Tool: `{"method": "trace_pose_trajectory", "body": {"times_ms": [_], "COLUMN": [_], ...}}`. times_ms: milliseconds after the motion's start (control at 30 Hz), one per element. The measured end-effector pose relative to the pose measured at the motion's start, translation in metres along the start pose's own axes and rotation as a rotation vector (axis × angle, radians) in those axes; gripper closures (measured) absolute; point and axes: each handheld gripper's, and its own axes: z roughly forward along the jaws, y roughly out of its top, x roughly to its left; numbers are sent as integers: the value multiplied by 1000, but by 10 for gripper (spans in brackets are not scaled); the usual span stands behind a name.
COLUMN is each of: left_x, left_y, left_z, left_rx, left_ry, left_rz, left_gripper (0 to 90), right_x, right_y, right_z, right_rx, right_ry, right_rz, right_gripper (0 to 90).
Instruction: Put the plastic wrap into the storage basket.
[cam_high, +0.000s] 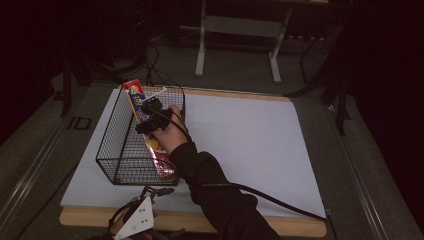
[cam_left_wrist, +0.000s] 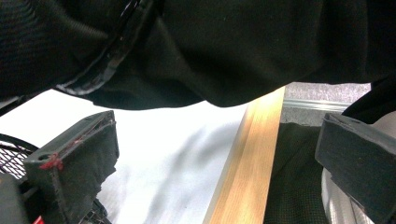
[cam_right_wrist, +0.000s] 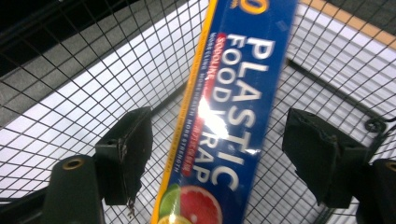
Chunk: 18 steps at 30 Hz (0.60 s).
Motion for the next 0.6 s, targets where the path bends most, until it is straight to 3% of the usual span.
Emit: {"method": "trace_pose_trajectory", "body": {"times_ms": [133, 300, 600], "left_x": [0, 0, 0], "left_y": [0, 0, -1], "left_z": [1, 1, 2], "left_rx": [4, 6, 10], "left_ry": [-1, 0, -1], "left_rz": [-2, -1, -3], "left_gripper": [0, 0, 0], "right_x": [-2, -6, -9], "right_y": [0, -3, -14], "right_z": [-5, -17, -42], "right_rx": [-4, -22, -47], "right_ry": [-3, 37, 49], "right_rz": [-9, -34, -73], "right_gripper": [214, 143, 143]}}
